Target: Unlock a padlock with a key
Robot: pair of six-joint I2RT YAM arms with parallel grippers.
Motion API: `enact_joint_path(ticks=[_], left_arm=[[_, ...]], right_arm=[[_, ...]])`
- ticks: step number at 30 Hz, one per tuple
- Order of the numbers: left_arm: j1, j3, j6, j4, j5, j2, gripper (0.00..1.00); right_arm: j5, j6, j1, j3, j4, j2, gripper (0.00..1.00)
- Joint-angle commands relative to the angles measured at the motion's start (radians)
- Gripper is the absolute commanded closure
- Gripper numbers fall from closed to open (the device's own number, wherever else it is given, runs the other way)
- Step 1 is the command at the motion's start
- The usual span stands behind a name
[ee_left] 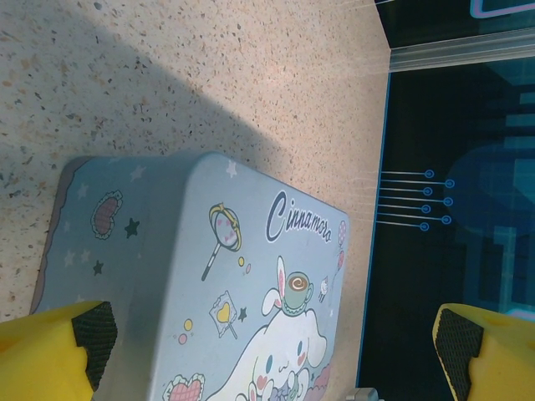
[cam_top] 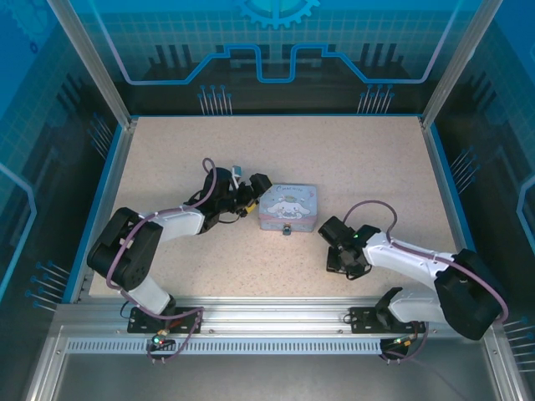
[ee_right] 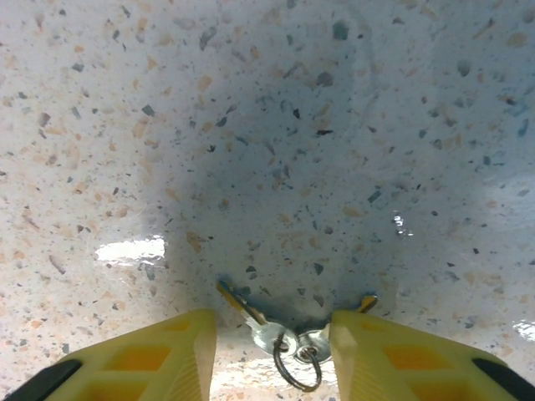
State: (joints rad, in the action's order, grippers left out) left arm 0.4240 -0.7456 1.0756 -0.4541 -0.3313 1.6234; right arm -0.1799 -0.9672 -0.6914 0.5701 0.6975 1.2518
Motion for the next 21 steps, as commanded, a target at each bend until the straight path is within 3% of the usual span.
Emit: enact_joint_path(ticks=[1,21], left_arm=[[0.007,-0.027,0.014,-0.024,-0.021,0.012,0.01],[0.006,-0.027,0.020,-0.027,-0.023,0.010,0.01]], right_arm=[[-0.001,-0.008,-0.019,-0.004,-0.007,0.029,0.60],[-0.009,0.029,-0.028,0.026,-0.037,0.065,1.00]])
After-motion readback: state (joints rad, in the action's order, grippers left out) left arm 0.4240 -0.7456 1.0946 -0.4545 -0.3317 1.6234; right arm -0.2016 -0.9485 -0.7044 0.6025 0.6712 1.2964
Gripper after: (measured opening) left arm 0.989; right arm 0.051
